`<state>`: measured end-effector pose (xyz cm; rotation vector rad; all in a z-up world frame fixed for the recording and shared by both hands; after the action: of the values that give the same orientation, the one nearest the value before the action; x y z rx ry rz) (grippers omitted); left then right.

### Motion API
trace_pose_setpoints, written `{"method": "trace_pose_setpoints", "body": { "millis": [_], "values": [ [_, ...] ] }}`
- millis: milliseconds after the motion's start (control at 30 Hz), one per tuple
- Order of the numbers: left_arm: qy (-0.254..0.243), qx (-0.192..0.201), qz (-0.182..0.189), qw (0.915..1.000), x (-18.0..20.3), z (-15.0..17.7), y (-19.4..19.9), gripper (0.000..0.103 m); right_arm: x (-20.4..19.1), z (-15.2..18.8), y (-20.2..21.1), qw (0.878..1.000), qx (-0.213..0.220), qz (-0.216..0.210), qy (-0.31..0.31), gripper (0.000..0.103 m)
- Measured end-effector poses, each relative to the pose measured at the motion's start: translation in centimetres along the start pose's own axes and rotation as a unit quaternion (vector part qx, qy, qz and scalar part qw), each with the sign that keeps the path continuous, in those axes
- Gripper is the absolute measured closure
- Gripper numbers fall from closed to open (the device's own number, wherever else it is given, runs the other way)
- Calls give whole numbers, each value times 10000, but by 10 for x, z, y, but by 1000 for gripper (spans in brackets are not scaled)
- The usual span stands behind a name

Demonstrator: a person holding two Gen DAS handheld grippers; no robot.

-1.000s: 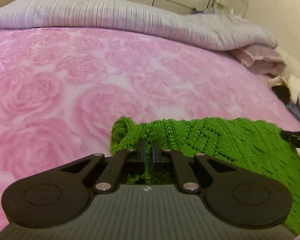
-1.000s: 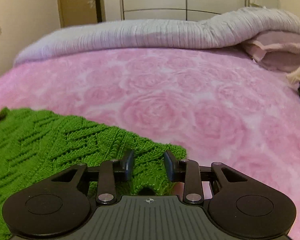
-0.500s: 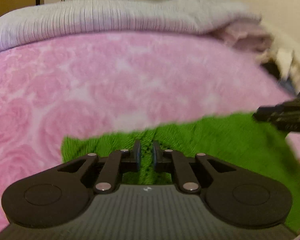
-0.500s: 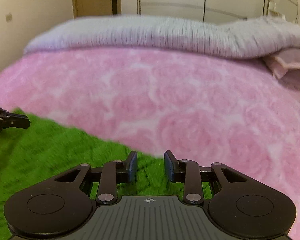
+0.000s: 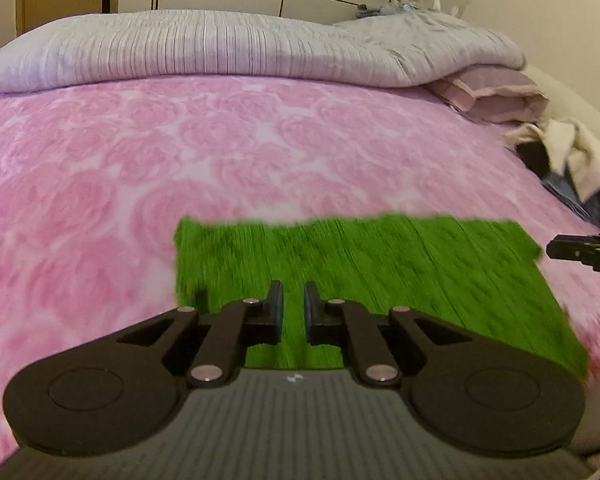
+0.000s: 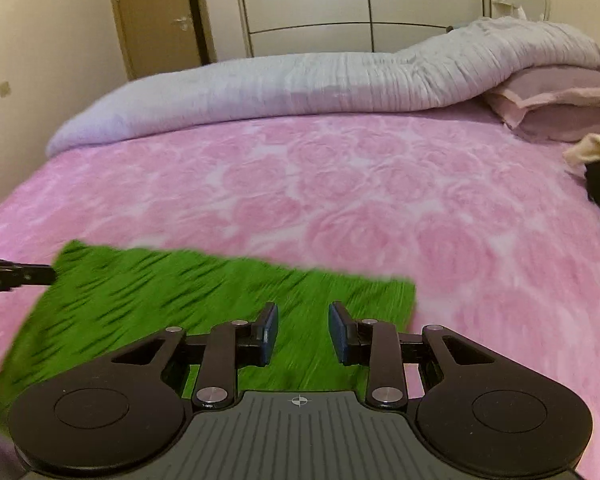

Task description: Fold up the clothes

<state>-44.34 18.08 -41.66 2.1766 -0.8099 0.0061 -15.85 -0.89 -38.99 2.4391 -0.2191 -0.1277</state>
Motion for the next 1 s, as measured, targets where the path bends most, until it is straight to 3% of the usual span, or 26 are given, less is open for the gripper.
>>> {"method": "trace_pose_setpoints", "body": {
  "millis": [167, 233, 300, 400, 567, 667, 767, 833, 1000],
  "values": [
    [254, -210, 3, 9995, 0, 54, 27, 95, -30, 41, 40, 9996, -170, -160, -179, 71],
    [255, -381, -164, 9988, -2, 75, 23, 94, -34, 58, 36, 9986, -426, -108, -278, 71],
    [137, -259, -299, 9991, 0, 83, 25, 93, -36, 75, 26, 9972, -704, -2, -251, 71],
    [76, -275, -545, 9981, 7, 76, 34, 95, -39, 79, 27, 9969, -711, 119, -302, 71],
    [3, -12, -293, 9996, 33, 72, 60, 95, -49, 66, 53, 9979, -456, 248, -389, 71],
    [-46, -163, -294, 9994, 41, 82, 52, 95, -58, 68, 61, 9983, -401, 165, -378, 71],
    [53, -510, -503, 9974, 39, 97, 29, 94, -59, 85, 49, 9957, -693, 78, -607, 71],
    [134, -475, -606, 9969, 39, 97, 26, 94, -58, 96, 42, 9945, -772, 86, -705, 71],
    [55, -603, -897, 9941, 52, 90, 36, 94, -67, 87, 50, 9942, -831, 290, -615, 71]
  ]
}}
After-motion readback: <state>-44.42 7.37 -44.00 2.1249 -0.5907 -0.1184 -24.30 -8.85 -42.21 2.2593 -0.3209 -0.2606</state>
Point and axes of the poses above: each gripper's, at about its wrist camera, not at the fingertips, and y roughly against the way its jaws point, x to its right, z to its underside, the point moved 4 cm from there along -y, roughly the way its jaws point, and after that the axes turned 8 degrees about y, right-handed, at the moved point
